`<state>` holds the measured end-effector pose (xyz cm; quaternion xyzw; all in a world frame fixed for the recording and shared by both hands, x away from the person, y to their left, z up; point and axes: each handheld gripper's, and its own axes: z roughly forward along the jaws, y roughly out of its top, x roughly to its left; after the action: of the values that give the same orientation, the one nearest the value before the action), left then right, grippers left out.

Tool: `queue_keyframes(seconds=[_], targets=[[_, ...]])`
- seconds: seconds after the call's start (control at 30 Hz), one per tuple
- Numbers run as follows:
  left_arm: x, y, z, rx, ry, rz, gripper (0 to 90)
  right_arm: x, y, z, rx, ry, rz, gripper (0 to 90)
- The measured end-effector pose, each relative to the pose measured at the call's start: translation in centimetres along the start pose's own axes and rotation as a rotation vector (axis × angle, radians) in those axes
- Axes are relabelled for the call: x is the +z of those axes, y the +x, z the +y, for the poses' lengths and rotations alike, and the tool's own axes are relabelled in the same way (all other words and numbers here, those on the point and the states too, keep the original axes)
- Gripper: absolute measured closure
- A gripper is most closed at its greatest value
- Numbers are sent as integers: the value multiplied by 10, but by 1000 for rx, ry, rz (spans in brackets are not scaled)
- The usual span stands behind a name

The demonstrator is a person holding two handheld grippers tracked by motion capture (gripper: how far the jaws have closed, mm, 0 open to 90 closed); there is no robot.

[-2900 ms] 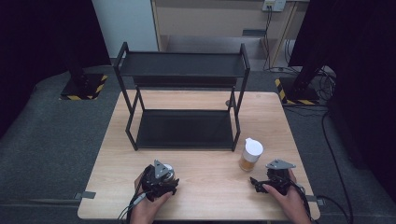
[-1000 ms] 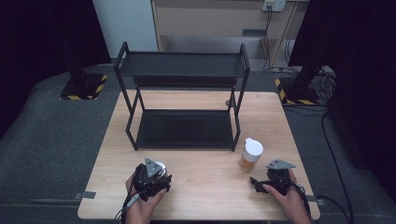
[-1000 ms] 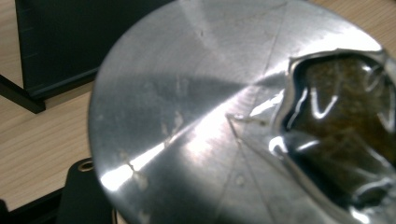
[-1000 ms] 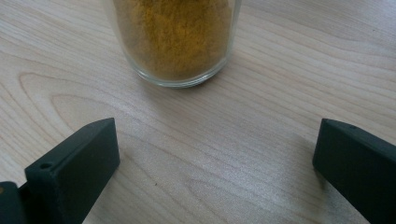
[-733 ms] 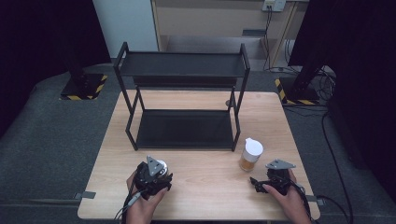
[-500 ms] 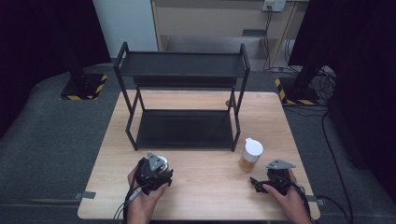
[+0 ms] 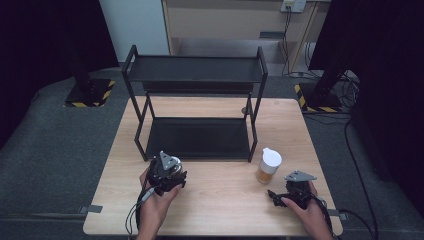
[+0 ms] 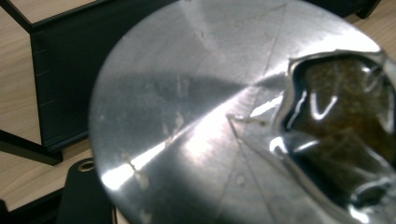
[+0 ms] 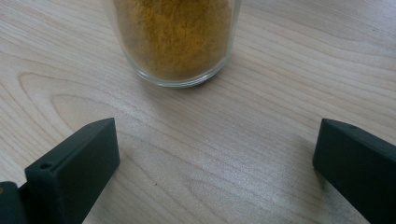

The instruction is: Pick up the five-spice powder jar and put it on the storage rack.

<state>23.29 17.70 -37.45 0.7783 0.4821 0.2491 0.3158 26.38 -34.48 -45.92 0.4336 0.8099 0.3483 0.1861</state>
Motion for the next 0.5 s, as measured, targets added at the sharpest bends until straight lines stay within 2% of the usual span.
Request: queue_keyframes(seconds=[0.2,0.5], targets=[[10,6,7,-6,0,-4,296,0,0,0,-1,0,0,15],[16,11,15,-6,-3,0,296,0,0,0,-1,0,1,15]])
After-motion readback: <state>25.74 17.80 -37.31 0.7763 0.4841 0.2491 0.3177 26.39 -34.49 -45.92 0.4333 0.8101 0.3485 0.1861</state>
